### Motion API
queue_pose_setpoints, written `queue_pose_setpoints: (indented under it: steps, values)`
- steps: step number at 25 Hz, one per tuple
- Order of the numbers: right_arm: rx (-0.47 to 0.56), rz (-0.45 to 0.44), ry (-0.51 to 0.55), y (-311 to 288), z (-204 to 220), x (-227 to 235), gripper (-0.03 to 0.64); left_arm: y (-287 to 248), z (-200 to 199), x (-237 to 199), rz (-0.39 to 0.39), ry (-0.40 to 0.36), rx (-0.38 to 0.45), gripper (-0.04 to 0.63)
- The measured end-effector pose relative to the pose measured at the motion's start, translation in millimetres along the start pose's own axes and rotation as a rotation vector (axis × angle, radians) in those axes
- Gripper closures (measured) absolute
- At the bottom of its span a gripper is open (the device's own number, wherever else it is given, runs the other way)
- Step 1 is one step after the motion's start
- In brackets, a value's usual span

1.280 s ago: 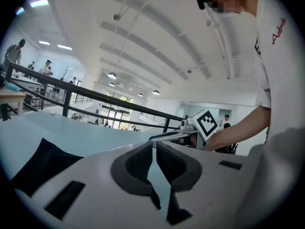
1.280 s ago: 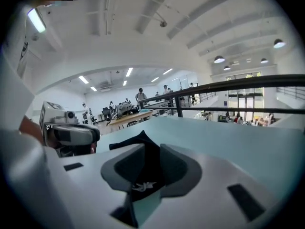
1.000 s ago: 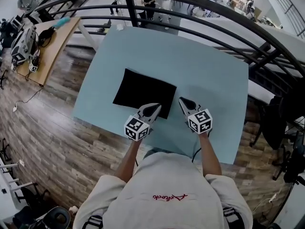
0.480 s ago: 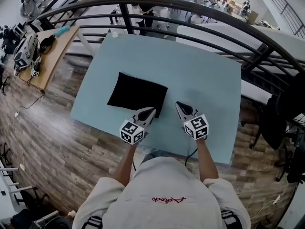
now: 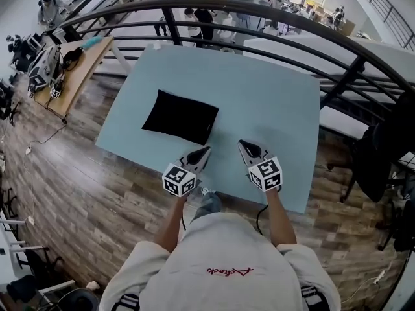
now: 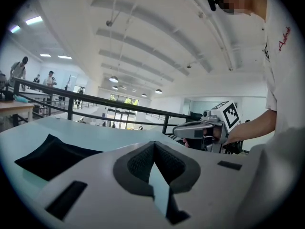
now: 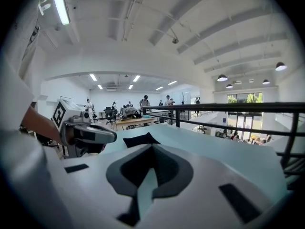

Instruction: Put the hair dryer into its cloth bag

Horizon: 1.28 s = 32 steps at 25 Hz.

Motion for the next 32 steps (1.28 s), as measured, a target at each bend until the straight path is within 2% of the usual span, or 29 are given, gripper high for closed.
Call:
queue_pose_setpoints:
  steps: [7, 18, 32]
  values:
    - [0.032, -0.012, 0.022, 58.3, -5.7, -14.5, 0.601, 19.1, -0.1, 61.4, -0.022, -0.028, 0.028, 0.589]
    - [0.044, -0.04, 0.013, 164.2, 19.3, -58.8, 0.601, 57.5, 35.7, 170.3, -0.029, -0.019, 0.028, 0.589]
    - [0.032, -0.055, 0.02, 217.6, 20.6, -101.1, 0.601, 107.9, 28.1, 220.8, -0.06, -0.049, 0.051, 0.589]
Point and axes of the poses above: the fingertips, and each gripper's own axes: y backward along the fingers, x to its right, z out of its underside, the point moved 8 cm from there along y, backward along the fingers, and after that the axes turned 12 degrees about x, right-handed, at the moved point
